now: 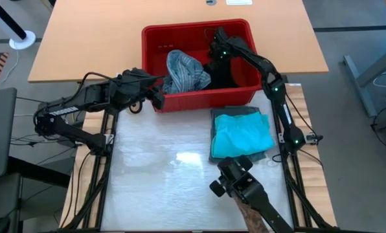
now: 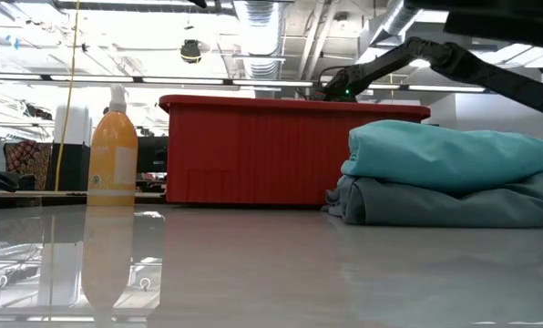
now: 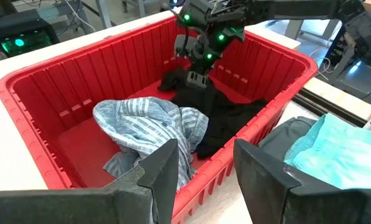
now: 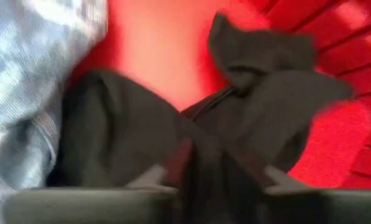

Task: Fold Laundry from Bin
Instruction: Remove the blue patterned polo shirt from the red bin, then fold the blue patterned polo shirt

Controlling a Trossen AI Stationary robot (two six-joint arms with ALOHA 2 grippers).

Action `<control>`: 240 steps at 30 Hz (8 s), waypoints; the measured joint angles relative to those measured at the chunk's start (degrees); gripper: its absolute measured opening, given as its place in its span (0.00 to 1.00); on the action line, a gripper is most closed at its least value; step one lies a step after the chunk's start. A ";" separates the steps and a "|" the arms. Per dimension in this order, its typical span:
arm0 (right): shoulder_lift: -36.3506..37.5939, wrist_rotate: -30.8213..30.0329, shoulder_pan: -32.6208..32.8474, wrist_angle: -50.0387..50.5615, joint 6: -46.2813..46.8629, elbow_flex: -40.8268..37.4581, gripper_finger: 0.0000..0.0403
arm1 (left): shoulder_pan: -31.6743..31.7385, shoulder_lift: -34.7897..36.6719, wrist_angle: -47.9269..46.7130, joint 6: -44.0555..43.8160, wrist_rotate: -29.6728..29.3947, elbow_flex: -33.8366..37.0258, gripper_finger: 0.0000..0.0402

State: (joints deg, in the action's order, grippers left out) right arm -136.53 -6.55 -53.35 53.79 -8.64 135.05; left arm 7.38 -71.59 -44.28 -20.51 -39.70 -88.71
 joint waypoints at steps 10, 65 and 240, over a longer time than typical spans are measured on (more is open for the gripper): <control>1.87 1.45 2.08 -3.14 6.45 -0.16 0.87 | -0.02 0.00 -2.89 -0.13 0.41 0.00 0.36; 40.82 20.49 23.84 -51.23 19.36 -0.25 0.07 | -7.72 3.67 3.95 28.22 14.31 -0.04 0.36; 42.45 -1.68 72.88 -53.82 59.78 -75.43 0.33 | -60.23 -9.11 26.09 -52.09 31.82 42.16 0.00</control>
State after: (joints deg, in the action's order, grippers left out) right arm -94.08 -8.22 19.53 -0.03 51.14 59.61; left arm -52.85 -80.71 -18.18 -72.61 -7.88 -46.54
